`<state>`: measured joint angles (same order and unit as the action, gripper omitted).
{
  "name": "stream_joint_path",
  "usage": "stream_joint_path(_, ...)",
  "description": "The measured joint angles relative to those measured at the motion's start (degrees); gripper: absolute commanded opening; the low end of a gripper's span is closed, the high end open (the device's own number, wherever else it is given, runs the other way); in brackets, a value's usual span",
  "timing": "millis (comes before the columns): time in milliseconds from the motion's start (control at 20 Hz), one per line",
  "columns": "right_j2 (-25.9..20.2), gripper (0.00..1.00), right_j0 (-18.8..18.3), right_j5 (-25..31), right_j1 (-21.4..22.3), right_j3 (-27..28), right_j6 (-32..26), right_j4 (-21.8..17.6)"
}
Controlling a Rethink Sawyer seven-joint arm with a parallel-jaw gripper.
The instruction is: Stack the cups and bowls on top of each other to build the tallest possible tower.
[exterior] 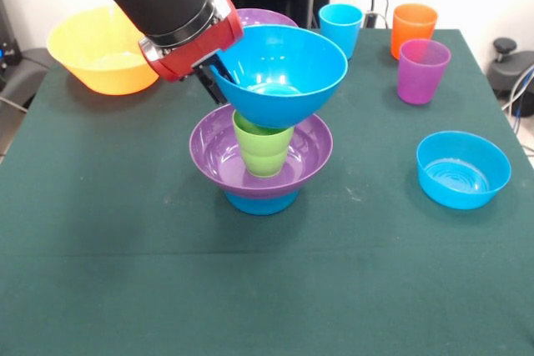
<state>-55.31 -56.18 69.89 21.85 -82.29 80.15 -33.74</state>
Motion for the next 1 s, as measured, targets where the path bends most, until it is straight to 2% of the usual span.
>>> stream_joint_path(1000, 0.9, 0.0, 0.0, 0.7, -0.1, 0.0, 0.0, -0.2)
